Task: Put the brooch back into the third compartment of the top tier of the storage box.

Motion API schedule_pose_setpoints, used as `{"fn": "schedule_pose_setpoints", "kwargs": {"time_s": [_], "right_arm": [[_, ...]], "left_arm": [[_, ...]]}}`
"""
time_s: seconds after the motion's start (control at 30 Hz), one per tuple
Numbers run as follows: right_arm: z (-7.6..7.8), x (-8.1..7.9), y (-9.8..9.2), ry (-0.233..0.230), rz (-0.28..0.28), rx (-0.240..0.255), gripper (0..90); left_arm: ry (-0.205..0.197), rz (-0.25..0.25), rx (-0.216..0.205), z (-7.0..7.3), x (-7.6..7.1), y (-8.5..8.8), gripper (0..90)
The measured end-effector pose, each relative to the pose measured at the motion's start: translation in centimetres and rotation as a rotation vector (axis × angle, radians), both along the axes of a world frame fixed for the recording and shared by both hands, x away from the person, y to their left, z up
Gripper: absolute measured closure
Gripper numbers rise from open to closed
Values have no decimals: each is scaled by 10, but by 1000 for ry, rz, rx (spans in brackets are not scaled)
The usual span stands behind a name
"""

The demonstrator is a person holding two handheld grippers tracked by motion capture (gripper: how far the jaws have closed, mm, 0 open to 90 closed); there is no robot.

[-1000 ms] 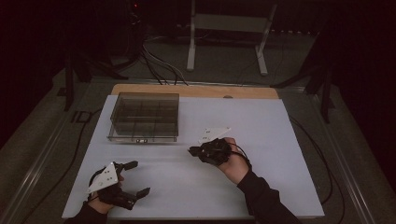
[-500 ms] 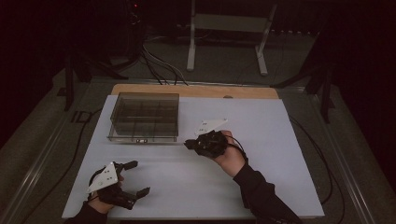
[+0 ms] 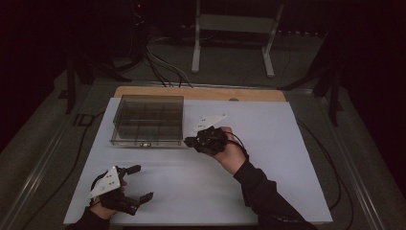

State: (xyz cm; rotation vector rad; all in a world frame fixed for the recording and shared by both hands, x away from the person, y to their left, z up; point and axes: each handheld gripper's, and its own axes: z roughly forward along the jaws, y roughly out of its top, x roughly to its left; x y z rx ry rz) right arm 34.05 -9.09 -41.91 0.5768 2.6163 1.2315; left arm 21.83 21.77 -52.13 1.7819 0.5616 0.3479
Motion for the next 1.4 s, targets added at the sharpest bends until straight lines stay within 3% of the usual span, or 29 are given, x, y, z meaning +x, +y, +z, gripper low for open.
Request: {"fn": "schedule_pose_setpoints", "kwargs": {"time_s": [0.77,1.4], "right_arm": [[11,20,30,-3,20,1,852],[-1,42,51,33,1,15,852]], "left_arm": [[-2,-5,0,1,-1,0,6],[-5,-5,2,1,-1,1,6]]}}
